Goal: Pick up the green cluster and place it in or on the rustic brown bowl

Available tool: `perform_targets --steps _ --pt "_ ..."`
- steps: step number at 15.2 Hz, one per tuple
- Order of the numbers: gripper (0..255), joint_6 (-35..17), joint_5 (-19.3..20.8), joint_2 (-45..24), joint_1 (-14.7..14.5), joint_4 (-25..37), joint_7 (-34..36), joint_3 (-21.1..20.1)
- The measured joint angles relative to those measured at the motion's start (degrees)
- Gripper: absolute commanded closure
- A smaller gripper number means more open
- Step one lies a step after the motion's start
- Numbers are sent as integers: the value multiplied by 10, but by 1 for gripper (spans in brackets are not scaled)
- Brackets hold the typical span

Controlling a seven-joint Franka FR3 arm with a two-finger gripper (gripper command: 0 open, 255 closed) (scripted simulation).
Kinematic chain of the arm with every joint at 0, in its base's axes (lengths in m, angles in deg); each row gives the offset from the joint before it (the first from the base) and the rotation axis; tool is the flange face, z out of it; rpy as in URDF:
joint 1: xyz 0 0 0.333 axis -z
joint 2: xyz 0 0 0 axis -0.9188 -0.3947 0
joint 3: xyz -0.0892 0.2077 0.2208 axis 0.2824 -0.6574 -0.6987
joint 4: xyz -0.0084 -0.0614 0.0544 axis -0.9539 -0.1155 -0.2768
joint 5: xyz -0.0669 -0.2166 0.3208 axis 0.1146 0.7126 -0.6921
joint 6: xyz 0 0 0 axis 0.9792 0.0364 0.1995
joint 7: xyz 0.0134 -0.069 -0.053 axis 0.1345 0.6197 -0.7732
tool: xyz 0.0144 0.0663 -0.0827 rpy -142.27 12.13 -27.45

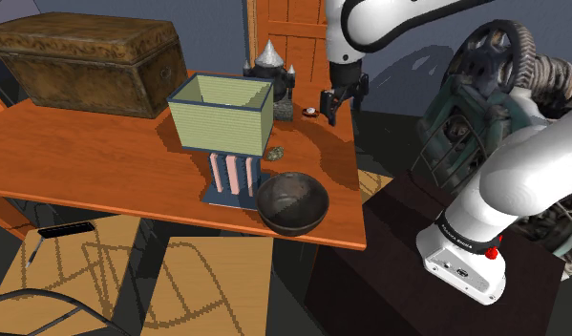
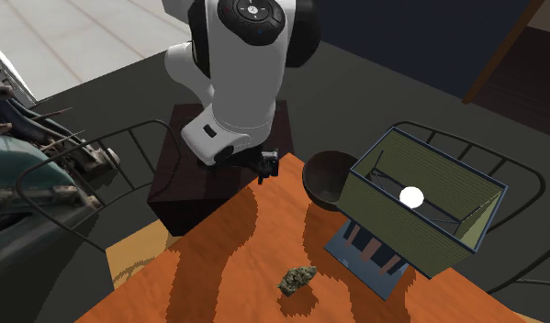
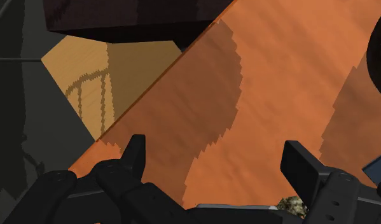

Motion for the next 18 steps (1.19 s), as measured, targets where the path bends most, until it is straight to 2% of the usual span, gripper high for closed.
perform_targets --steps 4,8,15,18 --pt "0 -65 29 -77 2 24 48 -27" --pt "0 -105 75 -164 3 78 100 -48" --pt "0 -147 177 -318 -14 190 195 -59" --pt "0 -162 194 -343 -17 199 209 -56"
